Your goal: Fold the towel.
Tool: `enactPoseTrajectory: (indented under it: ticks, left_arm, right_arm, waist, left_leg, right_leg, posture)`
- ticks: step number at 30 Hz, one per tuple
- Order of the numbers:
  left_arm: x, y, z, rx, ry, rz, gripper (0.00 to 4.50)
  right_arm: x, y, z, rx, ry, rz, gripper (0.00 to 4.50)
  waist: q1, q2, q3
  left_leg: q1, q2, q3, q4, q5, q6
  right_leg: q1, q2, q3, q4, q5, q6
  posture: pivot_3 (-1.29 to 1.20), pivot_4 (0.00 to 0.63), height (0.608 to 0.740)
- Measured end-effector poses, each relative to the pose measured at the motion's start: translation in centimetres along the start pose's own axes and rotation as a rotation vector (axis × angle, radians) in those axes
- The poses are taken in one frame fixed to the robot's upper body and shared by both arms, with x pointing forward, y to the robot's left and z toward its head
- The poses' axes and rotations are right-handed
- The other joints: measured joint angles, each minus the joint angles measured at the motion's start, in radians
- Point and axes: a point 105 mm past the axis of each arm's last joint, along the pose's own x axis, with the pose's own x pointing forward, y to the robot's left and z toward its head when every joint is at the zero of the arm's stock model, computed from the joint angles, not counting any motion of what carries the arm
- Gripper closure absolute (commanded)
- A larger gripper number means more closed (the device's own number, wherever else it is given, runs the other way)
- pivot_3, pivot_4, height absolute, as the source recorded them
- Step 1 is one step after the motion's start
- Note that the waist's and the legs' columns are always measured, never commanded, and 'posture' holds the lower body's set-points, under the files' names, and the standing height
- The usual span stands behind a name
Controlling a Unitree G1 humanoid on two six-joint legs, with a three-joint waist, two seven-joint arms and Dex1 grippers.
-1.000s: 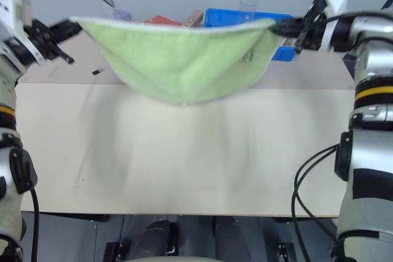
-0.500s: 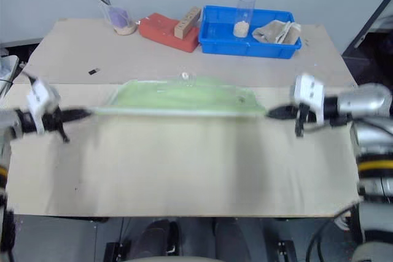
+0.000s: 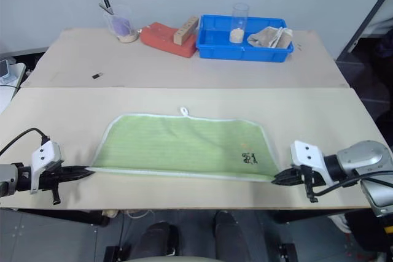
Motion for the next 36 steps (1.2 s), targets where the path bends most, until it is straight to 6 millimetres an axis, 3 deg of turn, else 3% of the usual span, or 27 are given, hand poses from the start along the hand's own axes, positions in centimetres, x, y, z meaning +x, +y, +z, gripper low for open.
enactPoseTrajectory:
  ticks: [6, 11, 17, 23, 26, 34, 36]
  left_arm:
    - [-0.7, 3.5, 4.2, -0.023, -0.091, 0.068, 4.50]
    - [0.5, 6.4, 7.3, -0.067, -0.167, 0.106, 4.50]
    - [3.4, 8.4, 8.6, -0.115, -0.178, 0.129, 4.50]
    - [4.7, 9.4, 8.7, -0.081, -0.147, 0.165, 4.50]
    - [4.9, 9.8, 8.3, -0.083, -0.134, 0.193, 3.60]
    - [4.6, 10.6, 7.8, -0.016, -0.121, 0.265, 0.00]
    - [4.3, 10.3, 8.5, 0.038, -0.139, 0.254, 0.00]
  right_arm:
    - [-1.5, -4.1, 3.2, 0.141, -0.122, -0.123, 4.44]
    - [-1.1, -7.0, 3.9, 0.273, -0.155, -0.173, 4.44]
    - [-0.3, -9.1, 2.8, 0.375, -0.110, -0.216, 4.44]
    - [-0.1, -10.2, 2.4, 0.405, -0.096, -0.256, 4.44]
    - [0.1, -10.5, 2.5, 0.408, -0.097, -0.273, 3.53]
    - [-1.5, -12.0, 2.9, 0.396, -0.157, -0.445, 0.76]
    - [-2.4, -11.6, 3.3, 0.383, -0.198, -0.476, 0.11]
  waist:
    - [0.005, 0.000, 0.000]
    - [0.009, 0.000, 0.000]
    - [0.009, -0.001, 0.000]
    - [0.000, -0.001, 0.000]
    - [-0.002, -0.001, 0.000]
    - [0.000, -0.001, 0.000]
    - [0.002, -0.001, 0.000]
  left_leg:
    - [-0.003, -0.001, -0.001, -0.001, 0.000, 0.000]
    - [-0.005, -0.003, -0.001, -0.002, 0.000, 0.000]
    - [-0.007, -0.003, -0.001, -0.002, 0.000, 0.001]
    - [-0.008, -0.003, -0.002, -0.001, 0.000, 0.001]
    - [-0.008, -0.003, -0.002, -0.001, 0.000, 0.001]
    - [-0.008, -0.003, -0.003, -0.001, 0.000, 0.001]
    - [-0.010, -0.003, -0.003, -0.002, 0.000, 0.001]
  right_leg:
    - [-0.001, 0.000, 0.000, 0.000, 0.000, 0.000]
    - [0.000, 0.000, 0.000, -0.003, 0.004, 0.005]
    - [-0.001, 0.000, 0.000, -0.004, 0.006, 0.002]
    - [-0.001, 0.000, 0.000, -0.004, 0.006, 0.001]
    - [-0.001, 0.000, 0.000, -0.003, 0.006, 0.003]
    - [-0.001, 0.000, 0.000, -0.003, 0.006, 0.003]
    - [-0.002, 0.000, 0.000, -0.003, 0.006, 0.002]
  posture:
    - [0.00, 0.150, 0.714]
    - [0.00, 0.150, 0.714]
    - [0.00, 0.150, 0.714]
    - [0.00, 0.150, 0.714]
    - [0.00, 0.150, 0.714]
    - [0.00, 0.150, 0.714]
    - [0.00, 0.150, 0.714]
